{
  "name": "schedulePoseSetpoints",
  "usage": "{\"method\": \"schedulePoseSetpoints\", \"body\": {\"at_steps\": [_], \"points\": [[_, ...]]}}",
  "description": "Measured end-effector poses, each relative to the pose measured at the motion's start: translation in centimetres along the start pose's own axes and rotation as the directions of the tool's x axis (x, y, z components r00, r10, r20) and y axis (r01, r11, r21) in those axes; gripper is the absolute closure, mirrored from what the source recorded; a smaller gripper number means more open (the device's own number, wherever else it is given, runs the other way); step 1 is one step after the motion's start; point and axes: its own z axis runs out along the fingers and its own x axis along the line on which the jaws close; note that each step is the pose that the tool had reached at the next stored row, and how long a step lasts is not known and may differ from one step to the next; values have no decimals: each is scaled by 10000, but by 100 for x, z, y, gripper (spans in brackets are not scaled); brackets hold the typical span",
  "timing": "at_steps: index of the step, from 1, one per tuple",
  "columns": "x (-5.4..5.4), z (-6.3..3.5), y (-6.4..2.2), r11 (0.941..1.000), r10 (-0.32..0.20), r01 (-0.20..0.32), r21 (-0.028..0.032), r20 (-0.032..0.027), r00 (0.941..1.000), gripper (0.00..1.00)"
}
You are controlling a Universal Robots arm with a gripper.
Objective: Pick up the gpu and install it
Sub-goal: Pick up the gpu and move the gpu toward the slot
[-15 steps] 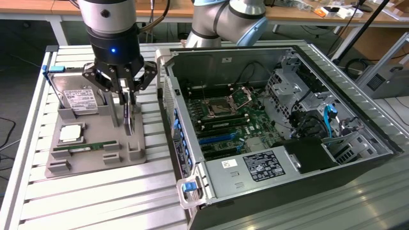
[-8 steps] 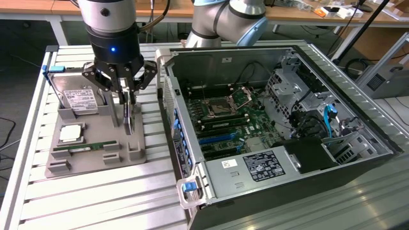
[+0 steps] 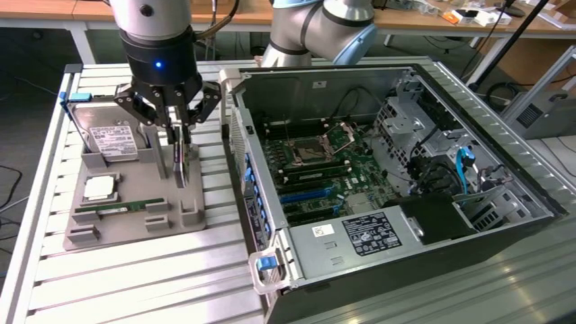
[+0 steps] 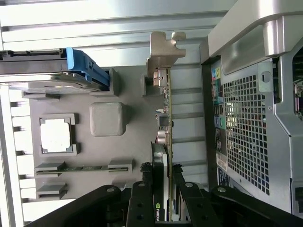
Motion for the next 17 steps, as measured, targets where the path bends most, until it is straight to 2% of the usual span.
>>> {"method": "schedulePoseSetpoints", "body": {"at_steps": [6,17], "points": [[-2,-71,1,10000,0,0,0,0,10000,73],[-3,-104,2,10000,0,0,0,0,10000,73]]}}
